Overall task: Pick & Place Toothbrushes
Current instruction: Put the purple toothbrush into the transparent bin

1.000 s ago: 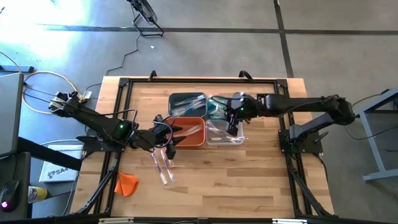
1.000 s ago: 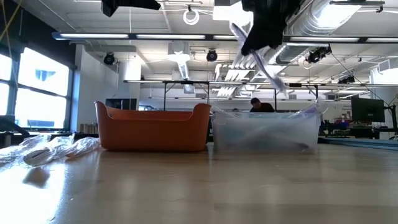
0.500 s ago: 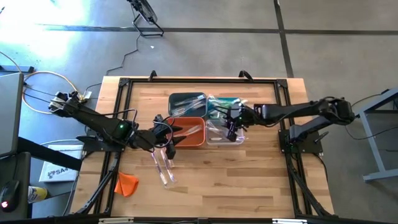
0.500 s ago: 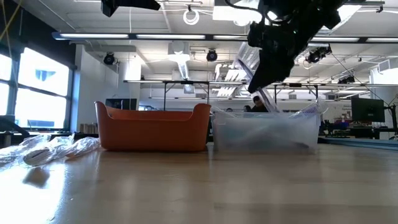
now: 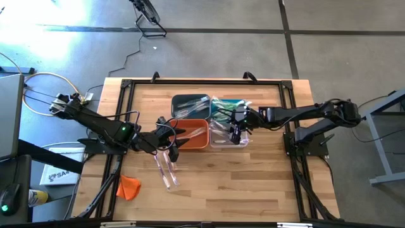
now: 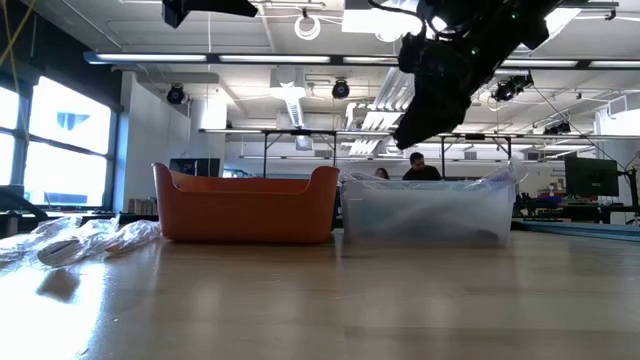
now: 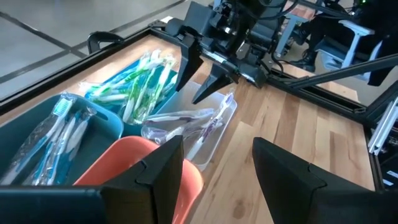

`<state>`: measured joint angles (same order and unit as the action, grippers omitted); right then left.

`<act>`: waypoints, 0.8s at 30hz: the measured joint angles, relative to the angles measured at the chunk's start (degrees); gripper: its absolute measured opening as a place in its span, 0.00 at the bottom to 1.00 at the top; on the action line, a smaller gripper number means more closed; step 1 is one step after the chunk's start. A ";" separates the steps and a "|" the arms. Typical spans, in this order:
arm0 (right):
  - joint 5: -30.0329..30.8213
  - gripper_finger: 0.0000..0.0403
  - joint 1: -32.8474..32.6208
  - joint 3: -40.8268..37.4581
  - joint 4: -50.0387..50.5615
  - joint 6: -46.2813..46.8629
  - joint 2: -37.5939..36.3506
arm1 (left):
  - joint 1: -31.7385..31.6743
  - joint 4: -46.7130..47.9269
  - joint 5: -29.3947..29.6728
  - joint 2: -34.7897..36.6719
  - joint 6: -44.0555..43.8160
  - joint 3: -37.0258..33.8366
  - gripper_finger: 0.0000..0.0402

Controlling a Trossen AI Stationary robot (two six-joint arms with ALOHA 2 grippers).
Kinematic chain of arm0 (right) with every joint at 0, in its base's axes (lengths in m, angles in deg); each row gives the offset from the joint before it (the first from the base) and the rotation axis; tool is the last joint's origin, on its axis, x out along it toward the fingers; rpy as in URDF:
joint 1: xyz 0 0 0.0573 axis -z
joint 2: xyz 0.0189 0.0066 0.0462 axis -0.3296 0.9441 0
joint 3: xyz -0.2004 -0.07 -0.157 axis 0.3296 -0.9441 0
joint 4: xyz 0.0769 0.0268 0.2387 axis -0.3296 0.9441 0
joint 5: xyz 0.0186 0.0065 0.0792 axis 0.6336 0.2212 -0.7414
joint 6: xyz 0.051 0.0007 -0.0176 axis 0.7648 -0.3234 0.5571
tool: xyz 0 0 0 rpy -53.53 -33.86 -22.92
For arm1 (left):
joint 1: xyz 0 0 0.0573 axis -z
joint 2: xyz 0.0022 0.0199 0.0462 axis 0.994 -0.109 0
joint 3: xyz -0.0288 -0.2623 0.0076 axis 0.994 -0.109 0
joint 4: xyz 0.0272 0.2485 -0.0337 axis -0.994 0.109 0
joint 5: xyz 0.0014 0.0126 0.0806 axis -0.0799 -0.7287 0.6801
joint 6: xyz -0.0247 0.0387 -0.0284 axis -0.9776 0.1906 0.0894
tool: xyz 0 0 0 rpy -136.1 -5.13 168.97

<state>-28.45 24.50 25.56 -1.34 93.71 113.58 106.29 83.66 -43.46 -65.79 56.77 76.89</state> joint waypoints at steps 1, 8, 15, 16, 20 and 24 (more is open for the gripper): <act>-0.31 0.47 0.00 0.00 -0.39 0.09 -0.31 | 0.00 0.08 0.01 0.00 -0.36 0.00 0.47; -11.10 0.48 0.00 4.21 -2.02 0.33 -4.43 | -0.02 0.02 -4.44 0.00 -0.91 0.02 0.47; -20.10 0.41 -0.01 6.14 -13.34 0.33 -9.51 | -0.02 -2.03 -9.12 -0.43 -7.07 0.06 0.47; -20.79 0.40 0.00 6.14 -15.06 0.33 -10.26 | -0.02 -2.01 -9.21 -0.42 -7.91 0.09 0.47; -20.41 0.37 0.00 6.14 -21.06 -0.01 -12.50 | -0.02 -2.15 -9.25 -0.42 -8.66 0.09 0.47; -19.76 0.33 0.13 6.14 -24.33 -0.13 -14.07 | -0.02 -2.87 -9.27 -0.42 -11.70 0.09 0.47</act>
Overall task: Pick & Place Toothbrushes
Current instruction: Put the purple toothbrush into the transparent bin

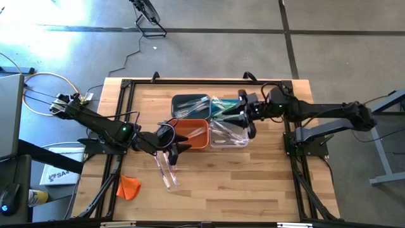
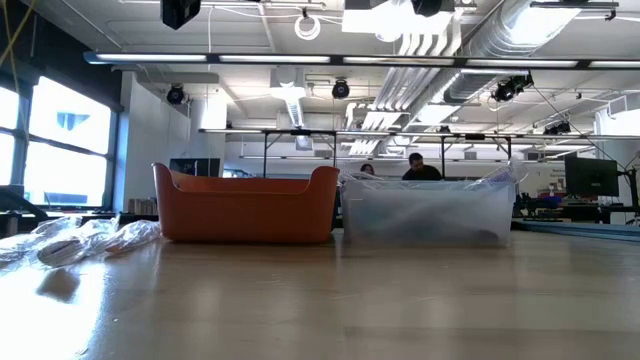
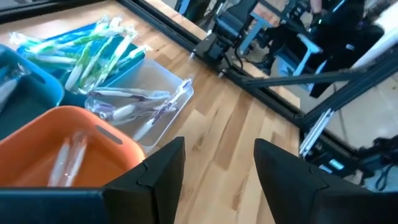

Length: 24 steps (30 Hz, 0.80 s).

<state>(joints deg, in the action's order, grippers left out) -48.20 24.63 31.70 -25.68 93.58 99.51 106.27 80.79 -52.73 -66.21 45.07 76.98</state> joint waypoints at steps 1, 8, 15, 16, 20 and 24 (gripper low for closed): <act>0.59 0.31 0.00 0.00 -0.18 -0.01 -0.30 | 0.00 -0.23 0.00 0.00 -0.78 0.00 0.47; 3.73 0.14 0.00 -0.02 1.65 -0.02 -3.37 | 0.00 -0.20 0.00 0.00 -1.25 0.00 0.47; 3.73 0.02 0.00 -0.04 4.78 -1.73 -6.65 | -0.02 -0.14 0.06 0.00 -6.25 0.00 0.47; 3.73 0.02 0.00 -0.04 4.89 -1.72 -6.89 | 0.00 -0.07 -0.16 0.00 -8.03 0.00 0.47; 3.89 0.02 0.00 -0.04 6.22 -2.61 -7.77 | 0.07 1.15 -6.62 0.02 -16.01 0.00 0.44; 3.91 0.02 0.00 -0.04 7.22 -3.59 -7.92 | 1.72 6.39 -13.54 0.04 -28.28 0.00 0.40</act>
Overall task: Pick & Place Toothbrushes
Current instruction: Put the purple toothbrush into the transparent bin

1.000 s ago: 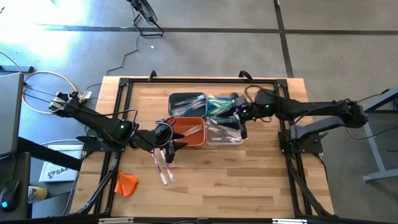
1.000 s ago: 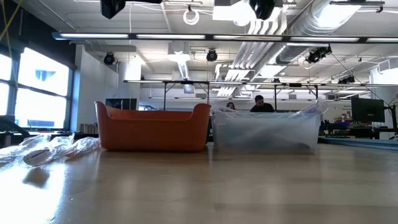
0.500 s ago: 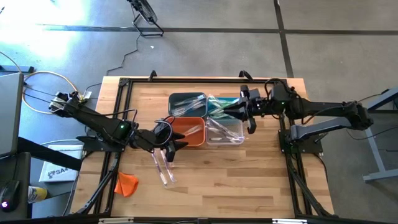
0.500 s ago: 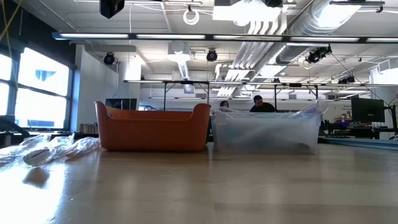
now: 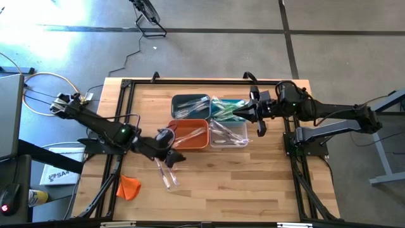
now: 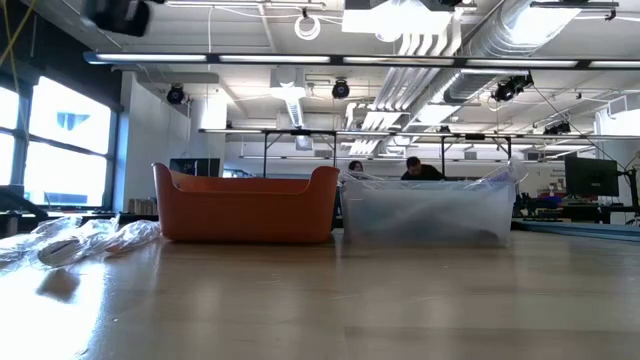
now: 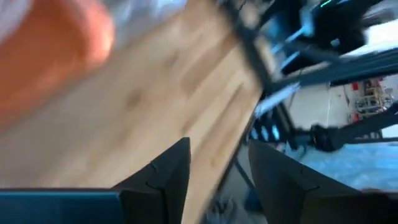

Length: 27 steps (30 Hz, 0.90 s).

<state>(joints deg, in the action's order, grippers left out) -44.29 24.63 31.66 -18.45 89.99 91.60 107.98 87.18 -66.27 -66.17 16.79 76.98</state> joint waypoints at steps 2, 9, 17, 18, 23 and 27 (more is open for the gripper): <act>-0.02 0.02 0.00 0.00 0.13 -0.81 0.02 | 1.32 4.25 -3.18 0.00 -7.93 -0.02 0.38; -0.01 0.02 0.00 0.00 0.21 -2.23 0.04 | 7.54 16.18 -3.38 -0.39 -27.97 -0.05 0.30; 0.00 0.02 0.02 0.00 0.62 -3.82 0.04 | 9.56 28.56 -4.22 -3.26 -43.65 -0.07 0.28; 0.01 0.02 0.02 0.00 0.86 -3.80 0.06 | 9.54 29.94 -4.75 -3.69 -45.12 -0.07 0.28; 0.00 0.02 0.02 0.00 1.76 -3.78 0.07 | 9.54 33.56 -6.72 -6.12 -49.51 -0.09 0.28; 0.02 0.02 0.02 0.00 2.65 -3.76 0.07 | 9.52 33.40 -6.76 -7.21 -49.64 -0.09 0.28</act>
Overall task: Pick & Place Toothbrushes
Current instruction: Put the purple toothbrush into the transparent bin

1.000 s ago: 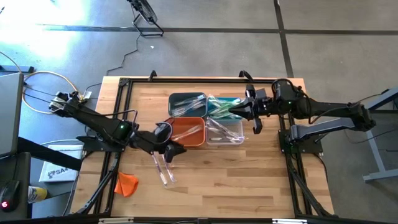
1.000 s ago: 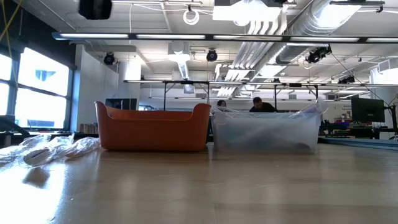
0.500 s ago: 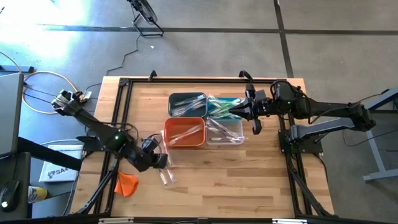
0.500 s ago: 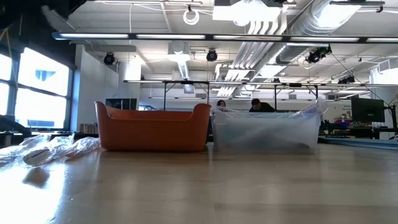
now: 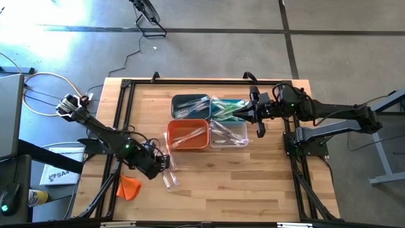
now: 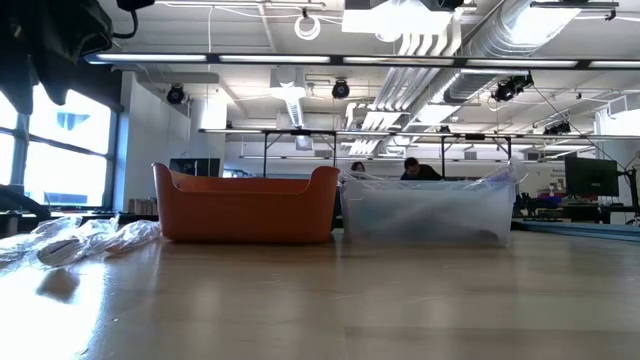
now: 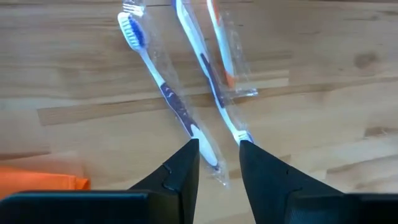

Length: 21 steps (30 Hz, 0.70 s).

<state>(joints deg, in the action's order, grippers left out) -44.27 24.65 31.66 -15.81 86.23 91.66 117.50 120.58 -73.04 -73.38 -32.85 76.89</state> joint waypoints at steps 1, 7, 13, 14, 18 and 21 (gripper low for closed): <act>-0.01 0.02 0.00 0.00 0.12 0.01 0.00 | 0.01 -0.09 0.00 0.07 0.07 0.00 0.28; -0.01 0.02 0.00 0.00 0.21 0.03 0.00 | 0.00 0.14 1.53 0.13 0.21 0.02 0.28; 0.00 0.02 0.00 0.00 0.21 0.05 0.00 | 0.00 0.49 1.55 0.13 -0.18 -0.33 0.28; -0.02 0.02 0.00 0.00 0.21 0.05 0.00 | 0.00 0.66 1.55 0.13 -0.93 -0.69 0.28; -0.01 0.02 -0.01 0.00 0.24 0.07 0.00 | 0.00 0.69 0.87 0.13 -3.03 -2.46 0.29; 0.00 0.02 0.00 0.00 0.30 0.07 0.00 | 0.00 -0.41 0.23 0.13 -3.77 -4.06 0.34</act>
<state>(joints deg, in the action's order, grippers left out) -44.27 24.65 31.66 -15.50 86.30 91.66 117.50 120.18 -72.81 -73.25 -36.62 72.83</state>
